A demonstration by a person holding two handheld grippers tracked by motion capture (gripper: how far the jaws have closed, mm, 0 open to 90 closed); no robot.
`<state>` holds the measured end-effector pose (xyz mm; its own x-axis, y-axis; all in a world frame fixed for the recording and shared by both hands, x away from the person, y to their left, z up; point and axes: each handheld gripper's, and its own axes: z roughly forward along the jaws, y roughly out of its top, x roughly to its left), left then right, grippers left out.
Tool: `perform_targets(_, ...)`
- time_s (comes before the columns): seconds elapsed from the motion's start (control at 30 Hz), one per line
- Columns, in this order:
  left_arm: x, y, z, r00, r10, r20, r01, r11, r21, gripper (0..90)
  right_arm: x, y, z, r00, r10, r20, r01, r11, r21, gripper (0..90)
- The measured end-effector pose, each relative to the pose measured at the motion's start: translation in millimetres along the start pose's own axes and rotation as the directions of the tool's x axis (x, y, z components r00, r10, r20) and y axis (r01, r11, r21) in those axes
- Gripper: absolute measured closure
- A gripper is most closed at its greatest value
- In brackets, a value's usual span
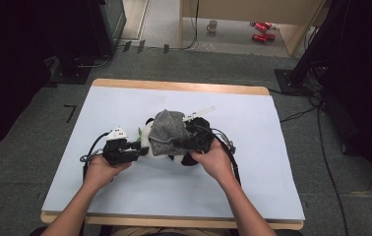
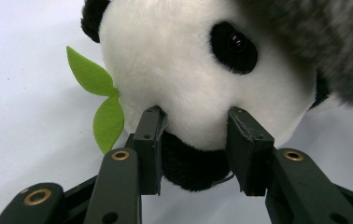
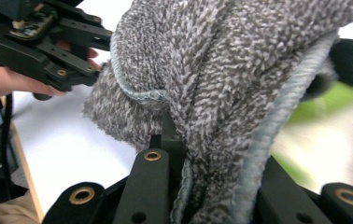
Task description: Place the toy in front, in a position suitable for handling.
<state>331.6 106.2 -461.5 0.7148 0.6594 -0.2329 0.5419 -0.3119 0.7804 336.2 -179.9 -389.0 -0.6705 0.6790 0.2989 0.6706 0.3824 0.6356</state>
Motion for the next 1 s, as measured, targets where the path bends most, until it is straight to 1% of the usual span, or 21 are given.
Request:
perform_targets(0.13, 1.2, 1.7, 0.1, 1.0000, 0.007, 0.004, -0.008, 0.9999, 0.011, 59.8, -19.9, -8.6, -16.3, 0.9976, 0.044, 0.054, -0.042, 0.999, -0.029, 79.6)
perform_targets(0.23, 3.3, 1.3, 0.3, 0.9999, 0.007, 0.012, -0.007, 0.9999, 0.015, 59.8, -34.8, -17.2, -27.2, 0.9875, 0.077, 0.138, -0.069, 0.996, -0.064, 79.7)
perform_targets(0.27, 3.7, 1.7, 0.4, 0.9999, 0.003, 0.014, -0.003, 0.9999, 0.015, 59.8, -42.9, -22.3, -33.3, 0.9844, 0.115, 0.133, -0.104, 0.991, -0.084, 79.8)
perform_targets(0.37, 3.8, 1.8, 0.5, 0.9999, 0.004, 0.014, -0.004, 0.9999, 0.016, 59.7, -45.1, -23.2, -40.5, 0.9857, 0.115, 0.123, -0.103, 0.990, -0.099, 79.8)
perform_targets(0.4, 3.7, 1.6, 0.5, 0.9999, 0.006, 0.013, -0.006, 0.9999, 0.016, 59.4, -44.2, -22.1, -48.9, 0.9878, 0.126, 0.092, -0.114, 0.986, -0.124, 79.8)
perform_targets(0.43, 3.7, 1.6, 0.5, 0.9999, 0.006, 0.013, -0.006, 0.9999, 0.016, 58.9, -44.2, -22.1, -48.9, 0.9878, 0.126, 0.092, -0.114, 0.986, -0.124, 79.8)
perform_targets(0.47, 3.6, 0.8, 1.0, 0.9999, 0.011, 0.012, -0.011, 0.9999, 0.006, 58.9, -43.6, -21.7, -53.9, 0.9896, 0.132, 0.057, -0.123, 0.982, -0.144, 79.8)
perform_targets(0.5, 3.8, -0.5, 1.0, 0.9999, 0.010, 0.012, -0.010, 0.9999, -0.002, 58.3, -40.2, -21.1, -63.3, 0.9893, 0.144, -0.023, -0.146, 0.974, -0.175, 79.8)
perform_targets(0.53, 3.8, -0.5, 1.0, 0.9999, 0.010, 0.012, -0.010, 0.9999, -0.002, 58.2, -40.2, -21.1, -63.3, 0.9893, 0.144, -0.023, -0.146, 0.974, -0.175, 79.8)
perform_targets(0.57, 3.8, -1.4, 0.9, 0.9999, 0.009, 0.013, -0.009, 1.0000, -0.004, 58.2, -38.8, -21.1, -65.3, 0.9870, 0.150, -0.057, -0.158, 0.971, -0.180, 79.7)
perform_targets(0.63, 3.2, -2.3, 0.8, 0.9999, 0.009, 0.009, -0.009, 0.9999, -0.006, 58.2, -29.3, -23.5, -69.4, 0.9712, 0.155, -0.182, -0.187, 0.966, -0.177, 79.6)
perform_targets(0.67, 2.8, -2.6, 0.8, 0.9999, 0.010, 0.007, -0.010, 0.9999, -0.007, 58.2, -29.3, -23.5, -69.4, 0.9712, 0.155, -0.182, -0.187, 0.966, -0.177, 79.6)
perform_targets(0.7, 2.4, -3.1, 0.7, 1.0000, 0.007, 0.005, -0.007, 0.9999, -0.009, 58.1, -25.6, -25.0, -68.3, 0.9695, 0.141, -0.200, -0.175, 0.970, -0.167, 79.5)
perform_targets(0.73, 2.3, -3.9, 0.9, 1.0000, 0.007, 0.004, -0.007, 0.9999, -0.013, 58.1, -20.5, -28.6, -62.0, 0.9590, 0.130, -0.252, -0.170, 0.975, -0.142, 79.2)
perform_targets(0.77, 2.3, -3.9, 0.9, 1.0000, 0.007, 0.004, -0.007, 0.9999, -0.013, 58.0, -20.5, -28.6, -62.0, 0.9590, 0.130, -0.252, -0.170, 0.975, -0.142, 79.2)
perform_targets(0.8, 2.4, -4.4, 1.0, 1.0000, 0.004, 0.004, -0.004, 0.9998, -0.017, 58.0, -19.6, -30.0, -52.5, 0.9571, 0.116, -0.266, -0.150, 0.983, -0.110, 79.3)
perform_targets(0.83, 2.4, -4.4, 1.0, 1.0000, 0.004, 0.004, -0.004, 0.9998, -0.017, 57.9, -19.6, -30.0, -52.5, 0.9571, 0.116, -0.266, -0.150, 0.983, -0.110, 79.3)
perform_targets(0.9, 1.7, -5.1, 0.9, 1.0000, 0.004, 0.000, -0.004, 0.9998, -0.020, 57.9, -23.0, -32.4, -40.7, 0.9655, 0.115, -0.234, -0.131, 0.990, -0.058, 79.5)
perform_targets(0.93, 1.1, -5.9, 0.9, 0.9999, 0.014, -0.003, -0.014, 0.9998, -0.017, 57.9, -25.2, -33.6, -36.7, 0.9656, 0.122, -0.230, -0.135, 0.990, -0.041, 79.6)
perform_targets(0.97, 0.6, -6.7, 0.9, 0.9999, 0.013, -0.007, -0.014, 0.9997, -0.023, 57.8, -28.8, -35.1, -32.8, 0.9596, 0.137, -0.246, -0.149, 0.988, -0.032, 79.6)
perform_targets(1.0, 0.4, -7.2, 0.6, 0.9999, 0.008, -0.008, -0.009, 0.9997, -0.024, 57.7, -30.8, -35.1, -31.9, 0.9595, 0.135, -0.247, -0.148, 0.988, -0.035, 79.6)
